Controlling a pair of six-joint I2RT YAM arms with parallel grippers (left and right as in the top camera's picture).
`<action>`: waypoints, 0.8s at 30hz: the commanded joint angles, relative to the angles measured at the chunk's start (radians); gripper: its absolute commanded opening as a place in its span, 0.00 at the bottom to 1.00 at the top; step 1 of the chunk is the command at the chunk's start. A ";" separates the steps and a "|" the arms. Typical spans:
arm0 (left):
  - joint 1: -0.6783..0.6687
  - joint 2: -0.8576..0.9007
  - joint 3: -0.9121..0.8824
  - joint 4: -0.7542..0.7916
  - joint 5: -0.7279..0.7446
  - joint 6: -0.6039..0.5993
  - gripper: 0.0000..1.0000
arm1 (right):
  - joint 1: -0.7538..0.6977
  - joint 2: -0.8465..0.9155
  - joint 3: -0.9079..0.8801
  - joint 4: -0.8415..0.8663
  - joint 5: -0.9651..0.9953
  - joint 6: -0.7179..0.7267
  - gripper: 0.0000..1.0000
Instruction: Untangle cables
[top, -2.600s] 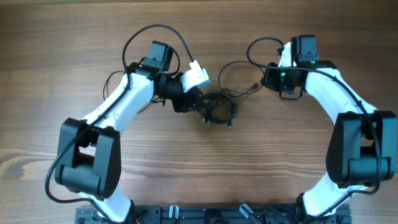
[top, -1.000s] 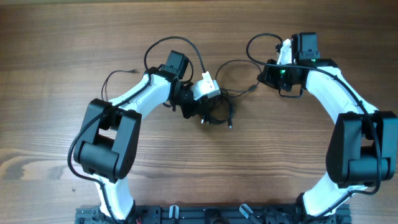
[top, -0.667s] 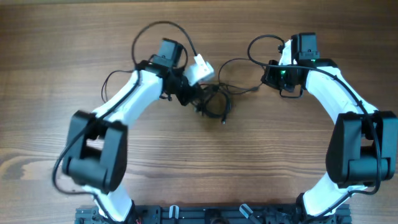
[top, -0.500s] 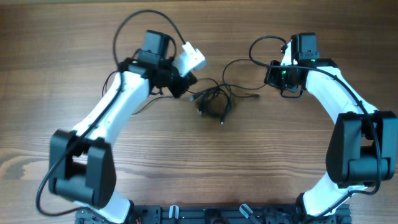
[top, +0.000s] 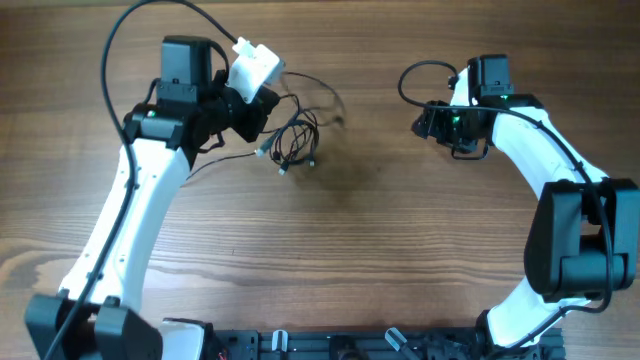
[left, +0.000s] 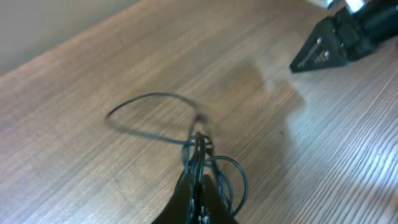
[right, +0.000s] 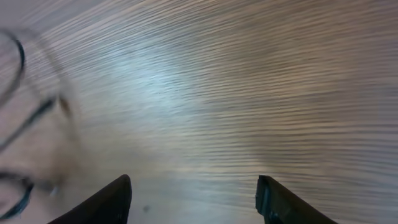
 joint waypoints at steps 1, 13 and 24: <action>-0.010 -0.041 0.025 0.006 0.006 -0.043 0.04 | 0.023 0.022 0.023 0.031 -0.313 -0.137 0.68; -0.108 -0.044 0.166 0.008 0.005 -0.119 0.04 | 0.116 0.022 0.023 0.130 -0.522 -0.216 0.53; -0.124 -0.044 0.169 0.011 0.005 -0.123 0.04 | 0.222 0.022 0.023 0.309 -0.637 -0.195 0.52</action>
